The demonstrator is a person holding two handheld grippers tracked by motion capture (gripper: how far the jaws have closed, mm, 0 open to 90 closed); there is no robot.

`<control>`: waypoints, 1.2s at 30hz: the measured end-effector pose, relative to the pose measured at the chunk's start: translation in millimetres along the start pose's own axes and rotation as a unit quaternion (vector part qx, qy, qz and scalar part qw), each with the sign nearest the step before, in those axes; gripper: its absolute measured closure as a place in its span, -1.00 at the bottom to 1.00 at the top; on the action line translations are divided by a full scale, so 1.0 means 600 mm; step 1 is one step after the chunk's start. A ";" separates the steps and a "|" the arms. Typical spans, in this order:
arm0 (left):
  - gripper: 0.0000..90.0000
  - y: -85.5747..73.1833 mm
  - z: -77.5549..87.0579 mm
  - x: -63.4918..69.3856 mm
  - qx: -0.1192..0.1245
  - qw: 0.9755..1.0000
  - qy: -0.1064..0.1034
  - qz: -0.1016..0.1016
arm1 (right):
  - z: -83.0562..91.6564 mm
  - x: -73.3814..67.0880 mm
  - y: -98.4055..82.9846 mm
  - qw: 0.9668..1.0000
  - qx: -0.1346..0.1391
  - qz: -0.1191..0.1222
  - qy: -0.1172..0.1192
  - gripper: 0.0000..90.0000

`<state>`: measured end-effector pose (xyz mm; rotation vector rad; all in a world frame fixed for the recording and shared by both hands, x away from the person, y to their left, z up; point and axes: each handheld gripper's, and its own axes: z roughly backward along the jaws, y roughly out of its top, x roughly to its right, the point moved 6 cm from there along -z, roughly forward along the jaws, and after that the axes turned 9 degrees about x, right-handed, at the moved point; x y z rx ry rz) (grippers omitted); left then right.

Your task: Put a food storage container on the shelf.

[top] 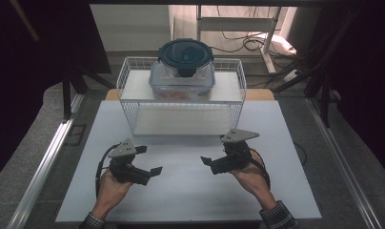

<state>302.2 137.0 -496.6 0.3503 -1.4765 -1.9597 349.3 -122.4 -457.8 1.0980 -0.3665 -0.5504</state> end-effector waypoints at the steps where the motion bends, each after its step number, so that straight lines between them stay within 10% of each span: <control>1: -0.98 -0.002 0.000 0.000 0.000 1.000 0.000 0.000 | 0.000 -0.001 -0.002 1.000 -0.001 0.000 0.000 -1.00; 36: -0.98 -0.049 0.033 0.013 -0.006 1.000 0.017 0.004 | 0.035 -0.009 -0.059 1.000 -0.017 0.000 -0.008 -1.00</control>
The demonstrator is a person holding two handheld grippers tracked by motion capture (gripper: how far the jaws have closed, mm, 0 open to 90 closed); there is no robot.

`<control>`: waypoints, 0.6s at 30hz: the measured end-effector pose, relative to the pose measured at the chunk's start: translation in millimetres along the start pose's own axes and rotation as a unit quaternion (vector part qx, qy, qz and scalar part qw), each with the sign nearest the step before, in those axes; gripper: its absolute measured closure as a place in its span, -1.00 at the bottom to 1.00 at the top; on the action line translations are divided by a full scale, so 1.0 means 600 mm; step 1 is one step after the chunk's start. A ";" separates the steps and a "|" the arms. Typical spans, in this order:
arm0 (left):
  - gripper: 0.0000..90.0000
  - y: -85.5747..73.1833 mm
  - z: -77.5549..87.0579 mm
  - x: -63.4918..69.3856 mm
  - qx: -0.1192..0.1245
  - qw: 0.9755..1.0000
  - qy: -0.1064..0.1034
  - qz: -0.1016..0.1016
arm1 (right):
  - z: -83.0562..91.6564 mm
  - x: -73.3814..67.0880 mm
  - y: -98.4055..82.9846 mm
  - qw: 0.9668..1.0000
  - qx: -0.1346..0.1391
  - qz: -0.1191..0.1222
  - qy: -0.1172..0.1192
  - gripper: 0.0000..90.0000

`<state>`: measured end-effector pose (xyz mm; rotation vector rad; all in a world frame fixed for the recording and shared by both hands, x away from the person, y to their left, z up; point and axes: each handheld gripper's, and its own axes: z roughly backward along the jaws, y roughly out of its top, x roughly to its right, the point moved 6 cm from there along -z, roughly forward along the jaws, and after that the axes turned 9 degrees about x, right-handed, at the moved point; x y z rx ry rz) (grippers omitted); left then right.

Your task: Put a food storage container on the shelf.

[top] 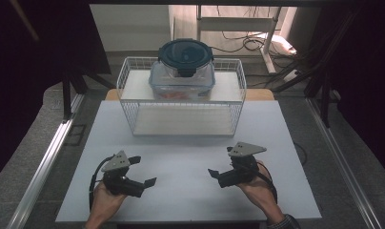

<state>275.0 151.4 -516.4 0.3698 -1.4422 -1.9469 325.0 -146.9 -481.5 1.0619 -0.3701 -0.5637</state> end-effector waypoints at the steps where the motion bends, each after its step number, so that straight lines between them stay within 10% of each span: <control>1: -0.98 -0.002 0.002 0.000 0.001 1.000 0.001 0.000 | 0.001 0.001 -0.002 1.000 0.001 0.002 -0.001 -1.00; 18: -0.98 -0.032 0.036 -0.003 -0.002 1.000 0.017 0.011 | 0.032 0.004 -0.035 1.000 -0.001 0.006 -0.023 -1.00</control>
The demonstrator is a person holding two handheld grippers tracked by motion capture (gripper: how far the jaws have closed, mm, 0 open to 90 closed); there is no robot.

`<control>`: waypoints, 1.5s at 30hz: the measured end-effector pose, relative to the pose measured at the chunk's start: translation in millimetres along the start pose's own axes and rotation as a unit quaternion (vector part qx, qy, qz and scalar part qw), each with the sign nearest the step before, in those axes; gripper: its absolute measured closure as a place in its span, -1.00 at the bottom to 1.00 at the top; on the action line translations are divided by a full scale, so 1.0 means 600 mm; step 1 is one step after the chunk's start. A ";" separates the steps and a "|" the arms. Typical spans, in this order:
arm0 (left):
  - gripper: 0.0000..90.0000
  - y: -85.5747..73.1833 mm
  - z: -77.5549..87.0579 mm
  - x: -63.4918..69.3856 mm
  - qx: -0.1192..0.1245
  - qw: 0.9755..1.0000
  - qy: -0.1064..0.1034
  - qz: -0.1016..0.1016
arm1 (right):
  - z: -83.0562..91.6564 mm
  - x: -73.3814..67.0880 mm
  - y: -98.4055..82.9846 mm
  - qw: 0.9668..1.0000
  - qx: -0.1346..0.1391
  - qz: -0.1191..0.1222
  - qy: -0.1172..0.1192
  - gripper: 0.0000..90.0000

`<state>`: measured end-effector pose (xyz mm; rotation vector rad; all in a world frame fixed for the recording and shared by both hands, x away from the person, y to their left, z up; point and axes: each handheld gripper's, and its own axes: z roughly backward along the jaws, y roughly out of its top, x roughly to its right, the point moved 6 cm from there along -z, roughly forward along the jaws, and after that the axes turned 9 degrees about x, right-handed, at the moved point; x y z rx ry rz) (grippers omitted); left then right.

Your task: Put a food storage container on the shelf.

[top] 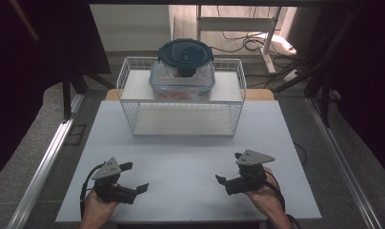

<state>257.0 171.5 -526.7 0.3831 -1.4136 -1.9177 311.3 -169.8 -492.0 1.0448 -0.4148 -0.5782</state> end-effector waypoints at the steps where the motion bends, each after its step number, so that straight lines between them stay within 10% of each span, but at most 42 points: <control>1: -0.98 -0.001 0.001 0.000 0.000 1.000 0.001 0.001 | 0.002 0.001 -0.003 1.000 0.000 0.000 -0.002 -1.00; 45: -0.97 -0.078 0.034 -0.018 -0.051 0.998 0.038 0.025 | 0.051 0.033 -0.095 0.997 -0.039 -0.024 -0.059 -1.00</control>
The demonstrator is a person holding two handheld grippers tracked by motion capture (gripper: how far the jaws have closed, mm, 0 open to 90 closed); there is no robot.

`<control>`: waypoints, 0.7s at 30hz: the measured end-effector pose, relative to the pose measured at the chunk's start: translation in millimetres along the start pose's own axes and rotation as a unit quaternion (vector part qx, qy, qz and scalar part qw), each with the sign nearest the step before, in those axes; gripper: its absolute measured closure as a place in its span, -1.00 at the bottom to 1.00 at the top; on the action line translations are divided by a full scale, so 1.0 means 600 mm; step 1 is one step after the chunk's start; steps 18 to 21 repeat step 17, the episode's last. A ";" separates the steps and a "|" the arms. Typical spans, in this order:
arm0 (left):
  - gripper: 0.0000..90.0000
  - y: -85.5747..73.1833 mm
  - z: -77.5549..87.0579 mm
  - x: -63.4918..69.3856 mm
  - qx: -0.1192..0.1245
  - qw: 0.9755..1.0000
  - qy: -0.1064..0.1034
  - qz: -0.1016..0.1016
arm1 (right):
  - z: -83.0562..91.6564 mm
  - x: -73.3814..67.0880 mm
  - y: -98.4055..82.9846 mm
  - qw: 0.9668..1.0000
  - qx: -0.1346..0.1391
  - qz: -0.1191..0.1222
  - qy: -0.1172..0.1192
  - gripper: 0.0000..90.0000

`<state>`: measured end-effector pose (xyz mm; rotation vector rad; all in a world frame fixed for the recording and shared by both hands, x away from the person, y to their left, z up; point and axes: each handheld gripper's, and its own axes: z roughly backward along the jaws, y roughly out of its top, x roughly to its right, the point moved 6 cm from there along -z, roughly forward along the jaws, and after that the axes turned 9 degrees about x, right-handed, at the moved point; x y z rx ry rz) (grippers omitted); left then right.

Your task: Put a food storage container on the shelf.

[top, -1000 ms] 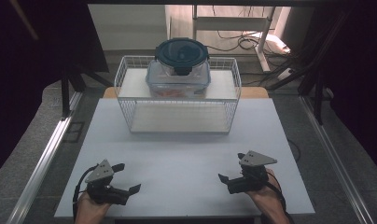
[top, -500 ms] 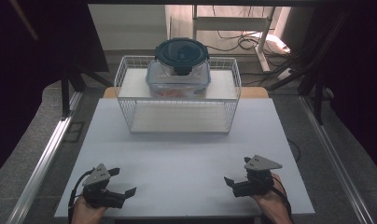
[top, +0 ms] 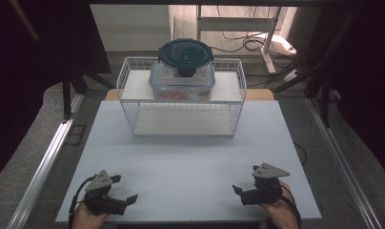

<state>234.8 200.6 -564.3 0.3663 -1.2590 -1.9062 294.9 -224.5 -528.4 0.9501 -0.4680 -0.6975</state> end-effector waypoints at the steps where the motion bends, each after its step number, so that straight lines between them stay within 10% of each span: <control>1: -0.97 -0.001 -0.001 -0.001 -0.001 1.000 -0.001 0.002 | -0.001 0.000 -0.003 1.000 -0.003 -0.001 -0.001 -1.00; 21: -0.97 -0.018 -0.013 -0.006 -0.037 0.999 -0.005 0.017 | -0.013 0.000 -0.030 0.999 -0.038 -0.005 0.000 -1.00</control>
